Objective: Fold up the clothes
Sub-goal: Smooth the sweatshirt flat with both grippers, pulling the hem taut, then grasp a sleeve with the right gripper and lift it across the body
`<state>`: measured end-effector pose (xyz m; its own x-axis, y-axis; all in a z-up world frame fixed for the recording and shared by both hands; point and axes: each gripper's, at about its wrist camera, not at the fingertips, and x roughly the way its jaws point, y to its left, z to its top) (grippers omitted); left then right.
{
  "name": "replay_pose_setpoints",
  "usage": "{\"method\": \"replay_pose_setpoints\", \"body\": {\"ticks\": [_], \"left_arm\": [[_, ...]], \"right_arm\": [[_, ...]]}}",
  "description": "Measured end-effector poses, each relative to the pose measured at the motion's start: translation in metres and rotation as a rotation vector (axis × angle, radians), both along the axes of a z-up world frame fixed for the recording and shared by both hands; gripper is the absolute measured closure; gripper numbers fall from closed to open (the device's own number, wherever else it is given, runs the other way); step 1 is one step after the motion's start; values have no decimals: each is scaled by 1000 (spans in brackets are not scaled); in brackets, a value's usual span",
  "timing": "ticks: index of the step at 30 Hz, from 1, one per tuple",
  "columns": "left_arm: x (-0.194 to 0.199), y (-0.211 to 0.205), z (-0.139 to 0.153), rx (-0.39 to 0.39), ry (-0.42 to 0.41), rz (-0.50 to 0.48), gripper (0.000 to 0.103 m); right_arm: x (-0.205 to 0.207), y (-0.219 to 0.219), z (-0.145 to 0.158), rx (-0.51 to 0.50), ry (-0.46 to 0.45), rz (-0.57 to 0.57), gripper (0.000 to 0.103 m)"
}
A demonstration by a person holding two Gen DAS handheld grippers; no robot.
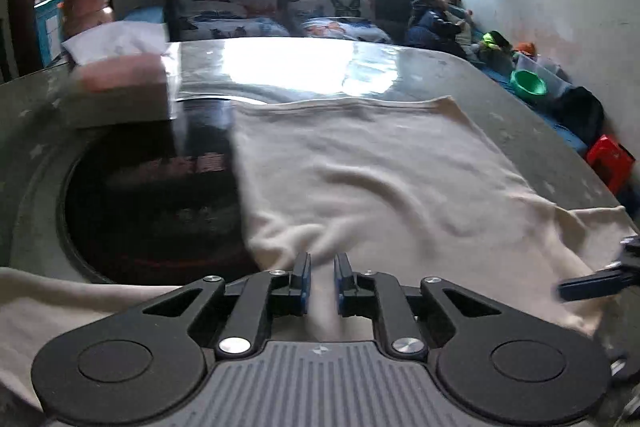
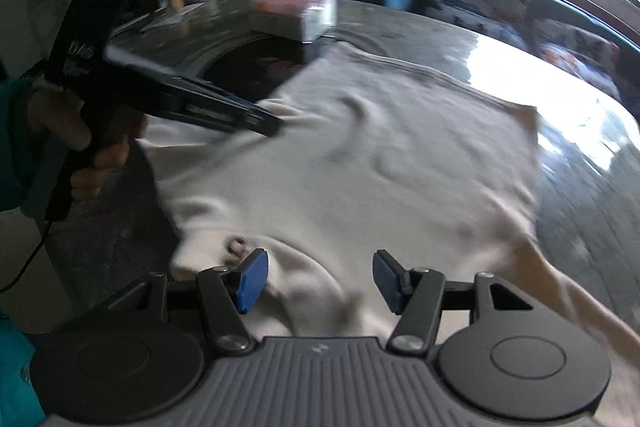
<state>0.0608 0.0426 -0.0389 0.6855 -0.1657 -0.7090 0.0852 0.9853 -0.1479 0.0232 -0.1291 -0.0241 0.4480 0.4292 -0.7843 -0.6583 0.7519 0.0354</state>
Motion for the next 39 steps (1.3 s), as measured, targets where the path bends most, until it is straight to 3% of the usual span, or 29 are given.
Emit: {"method": "replay_pose_setpoints", "body": {"ticks": [9, 17, 22, 24, 26, 27, 34, 39], "left_arm": [[-4, 17, 0, 15, -5, 16, 89], [-8, 7, 3, 101, -21, -12, 89], [-7, 2, 4, 133, -19, -21, 88], [-10, -3, 10, 145, -31, -23, 82], [-13, -8, 15, 157, -43, -24, 57], [-15, -11, 18, 161, -49, -28, 54], [-52, -52, 36, 129, -94, -192, 54], [-73, -88, 24, 107, -73, -322, 54]], "right_arm": [[18, -62, 0, 25, 10, -188, 44], [38, -129, -15, -86, -12, -381, 43], [54, -171, -16, -106, -4, -528, 43], [58, -171, -15, -102, -19, -529, 43], [62, -169, -13, -87, -27, -523, 43], [64, -167, -14, -91, -30, -519, 43], [76, -173, -17, -182, -84, -603, 40], [55, -164, -4, -108, -69, -534, 40]]}}
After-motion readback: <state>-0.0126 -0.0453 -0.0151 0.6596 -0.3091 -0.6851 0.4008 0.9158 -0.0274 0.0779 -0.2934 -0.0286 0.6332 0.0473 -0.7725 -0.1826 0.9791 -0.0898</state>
